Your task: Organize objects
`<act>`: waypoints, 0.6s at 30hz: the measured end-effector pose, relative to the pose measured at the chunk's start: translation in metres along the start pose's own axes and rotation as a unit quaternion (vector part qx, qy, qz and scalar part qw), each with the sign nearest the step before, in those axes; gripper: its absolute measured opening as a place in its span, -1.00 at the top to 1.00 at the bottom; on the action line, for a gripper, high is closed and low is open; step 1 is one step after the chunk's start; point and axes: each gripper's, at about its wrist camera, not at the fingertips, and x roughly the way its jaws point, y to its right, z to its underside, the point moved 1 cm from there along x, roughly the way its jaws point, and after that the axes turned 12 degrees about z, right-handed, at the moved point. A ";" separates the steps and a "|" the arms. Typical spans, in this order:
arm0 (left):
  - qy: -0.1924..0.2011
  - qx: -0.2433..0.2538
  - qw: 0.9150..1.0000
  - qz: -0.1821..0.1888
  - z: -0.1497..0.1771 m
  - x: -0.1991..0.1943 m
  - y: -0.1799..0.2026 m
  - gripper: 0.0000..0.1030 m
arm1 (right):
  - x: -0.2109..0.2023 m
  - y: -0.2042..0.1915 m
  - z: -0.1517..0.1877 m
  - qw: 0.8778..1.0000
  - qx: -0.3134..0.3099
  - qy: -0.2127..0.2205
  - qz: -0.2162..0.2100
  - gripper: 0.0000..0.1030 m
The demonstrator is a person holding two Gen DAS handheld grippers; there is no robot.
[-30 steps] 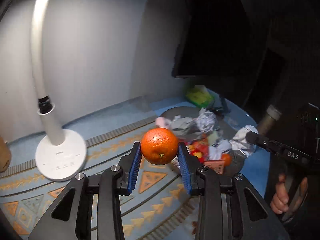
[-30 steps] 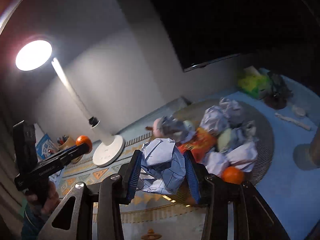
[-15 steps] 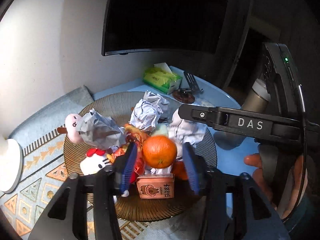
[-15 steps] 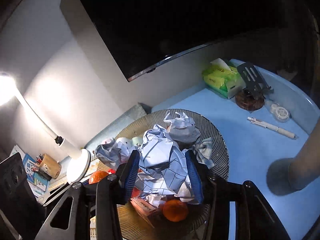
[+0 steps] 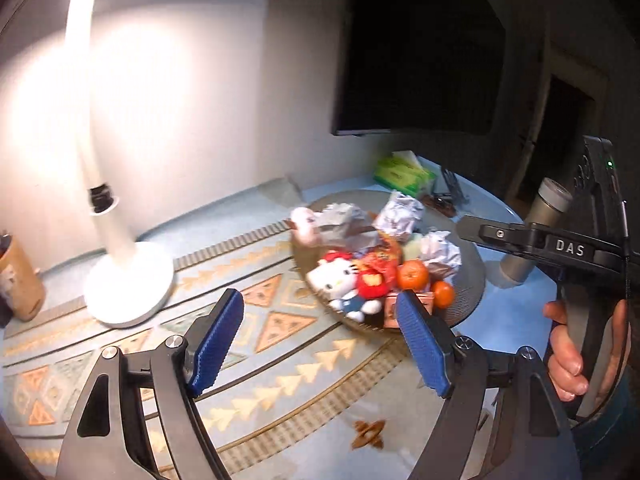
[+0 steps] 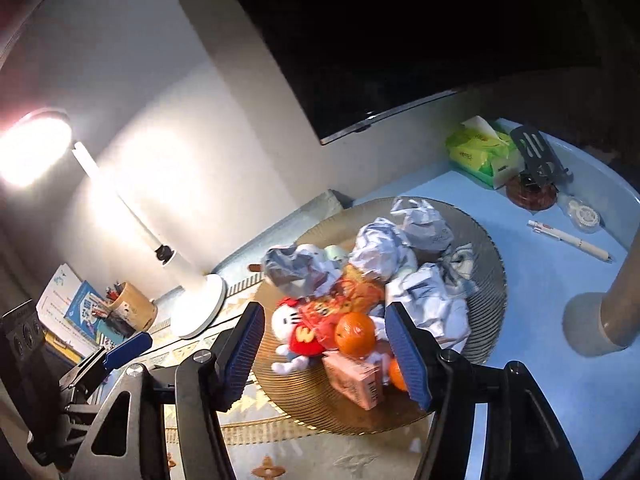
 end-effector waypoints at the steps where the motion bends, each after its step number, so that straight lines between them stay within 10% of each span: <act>1: 0.007 -0.006 1.000 -0.020 0.004 -0.016 -0.009 -0.61 | -0.005 -0.012 0.004 1.000 -0.007 0.002 -0.011 -0.20; 10: 0.044 -0.091 0.978 -0.183 0.054 -0.128 -0.098 -0.65 | -0.010 -0.153 0.068 0.991 -0.113 -0.017 -0.069 -0.23; 18: 0.012 -0.159 0.965 -0.211 0.115 -0.121 -0.152 -0.65 | 0.046 -0.229 0.131 0.980 -0.186 -0.060 -0.030 -0.23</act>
